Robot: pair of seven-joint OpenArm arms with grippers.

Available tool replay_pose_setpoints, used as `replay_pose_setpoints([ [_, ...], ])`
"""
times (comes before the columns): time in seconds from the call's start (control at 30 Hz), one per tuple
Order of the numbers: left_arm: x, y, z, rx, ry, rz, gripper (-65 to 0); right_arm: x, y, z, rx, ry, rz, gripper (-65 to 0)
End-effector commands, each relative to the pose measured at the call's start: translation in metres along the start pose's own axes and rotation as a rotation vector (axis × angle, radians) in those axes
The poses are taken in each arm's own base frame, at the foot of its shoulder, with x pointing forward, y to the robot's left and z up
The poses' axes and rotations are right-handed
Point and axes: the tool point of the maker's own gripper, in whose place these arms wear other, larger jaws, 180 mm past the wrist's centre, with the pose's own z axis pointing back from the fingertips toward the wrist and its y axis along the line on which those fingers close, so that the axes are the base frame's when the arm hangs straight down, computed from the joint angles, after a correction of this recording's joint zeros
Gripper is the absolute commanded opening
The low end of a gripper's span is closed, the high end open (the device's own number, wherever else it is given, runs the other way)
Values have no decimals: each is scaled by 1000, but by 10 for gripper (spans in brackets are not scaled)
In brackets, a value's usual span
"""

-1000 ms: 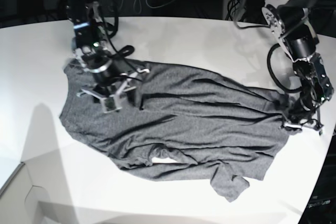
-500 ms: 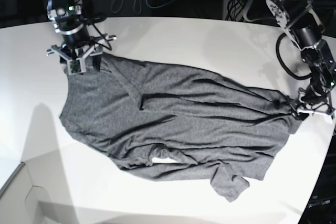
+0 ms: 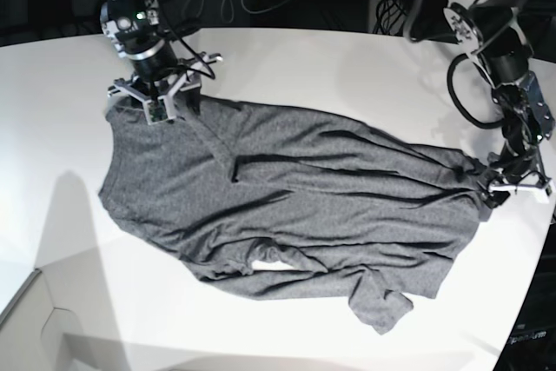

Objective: Layout the t-shirt on the table in an organized manner, then fold the t-shirt properly
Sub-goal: 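Pull the grasped fabric with the right gripper outward to the shirt edge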

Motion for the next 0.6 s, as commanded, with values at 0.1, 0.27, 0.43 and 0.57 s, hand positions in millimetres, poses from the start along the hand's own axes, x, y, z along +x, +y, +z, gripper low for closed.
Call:
replay_pose_setpoints([
  [0.1, -20, 2, -4, 18, 86, 13, -209, 7, -17, 6, -46, -32, -4, -362],
  [0.27, -37, -18, -8, -20, 140, -74, -209, -1, -34, 12, -93, -17, -17, -362],
  [0.43, -63, -29, -8, -40, 195, -109, -209, 2, -48, 18, -129, -26, -19, -362],
  [0.57, -76, -24, -5, -35, 220, -113, -211, 8, -52, 23, -143, -44, -16, -362],
])
